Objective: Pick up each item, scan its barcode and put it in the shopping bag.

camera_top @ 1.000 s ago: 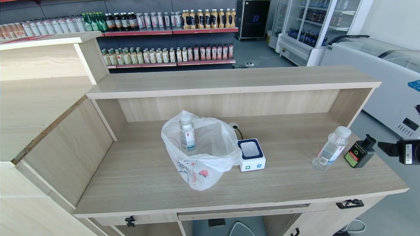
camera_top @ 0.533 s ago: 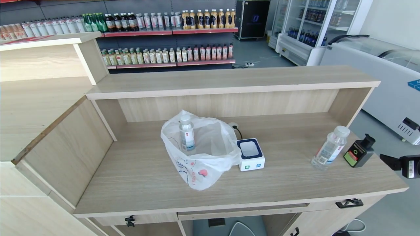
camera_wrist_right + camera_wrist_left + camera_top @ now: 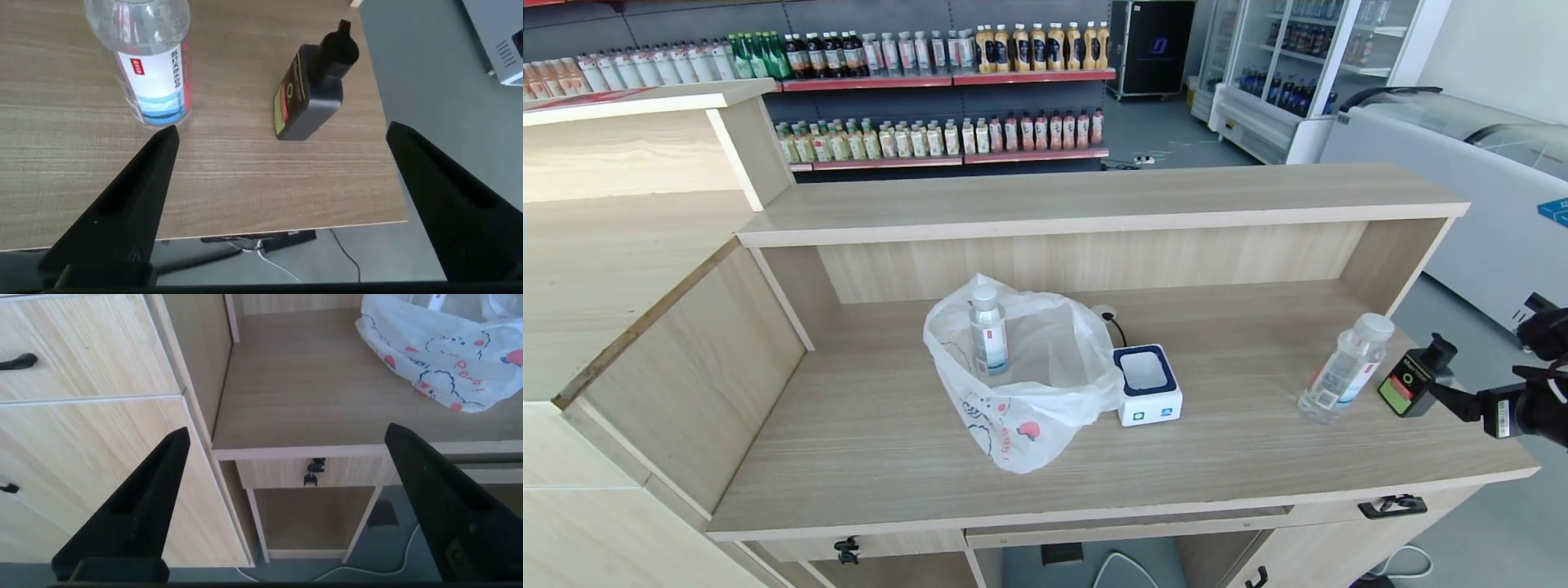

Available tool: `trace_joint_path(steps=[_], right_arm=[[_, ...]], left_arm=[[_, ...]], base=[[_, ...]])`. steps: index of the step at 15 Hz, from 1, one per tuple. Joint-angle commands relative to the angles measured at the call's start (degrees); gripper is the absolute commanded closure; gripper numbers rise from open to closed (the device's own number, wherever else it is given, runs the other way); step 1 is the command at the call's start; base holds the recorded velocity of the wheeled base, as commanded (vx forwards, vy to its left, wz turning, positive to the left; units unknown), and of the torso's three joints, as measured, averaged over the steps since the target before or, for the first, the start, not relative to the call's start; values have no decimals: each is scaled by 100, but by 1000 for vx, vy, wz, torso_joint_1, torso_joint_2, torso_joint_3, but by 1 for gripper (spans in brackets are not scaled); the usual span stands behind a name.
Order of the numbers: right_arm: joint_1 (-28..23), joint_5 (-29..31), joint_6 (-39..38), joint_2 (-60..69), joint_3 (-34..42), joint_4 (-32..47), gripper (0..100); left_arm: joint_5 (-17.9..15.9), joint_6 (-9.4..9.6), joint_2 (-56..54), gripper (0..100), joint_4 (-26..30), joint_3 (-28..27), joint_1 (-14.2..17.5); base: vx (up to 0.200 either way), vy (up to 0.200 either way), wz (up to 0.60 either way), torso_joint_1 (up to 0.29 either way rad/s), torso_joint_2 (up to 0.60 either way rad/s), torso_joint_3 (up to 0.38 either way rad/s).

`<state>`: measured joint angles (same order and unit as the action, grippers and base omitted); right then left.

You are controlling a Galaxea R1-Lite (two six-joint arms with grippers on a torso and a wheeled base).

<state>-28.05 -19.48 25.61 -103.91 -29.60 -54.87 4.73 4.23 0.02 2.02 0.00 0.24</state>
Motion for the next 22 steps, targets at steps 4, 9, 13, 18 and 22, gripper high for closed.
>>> trace_joint_path(steps=[4,9,13,18,22], right_arm=[[274,-12,5,-885,-116,-577,0],[678,-12,-21,-1210,-301,-718,0],[933,-3,-30,-1571,-477,-1158,0],[1144,-3,-30,-1905,-644,-1500,0],[1232,6,-30,-2195,-899,-1597,0]], left_arm=[[2,-1,-2,0,0,0,2],[2,-1,-2,0,0,0,2],[2,-1,-2,0,0,0,2],[2,-1,-2,0,0,0,2],[2,-1,-2,0,0,0,2]], base=[[0,0,0,0,0,0],[0,0,0,0,0,0],[0,0,0,0,0,0],[0,0,0,0,0,0],[0,0,0,0,0,0]])
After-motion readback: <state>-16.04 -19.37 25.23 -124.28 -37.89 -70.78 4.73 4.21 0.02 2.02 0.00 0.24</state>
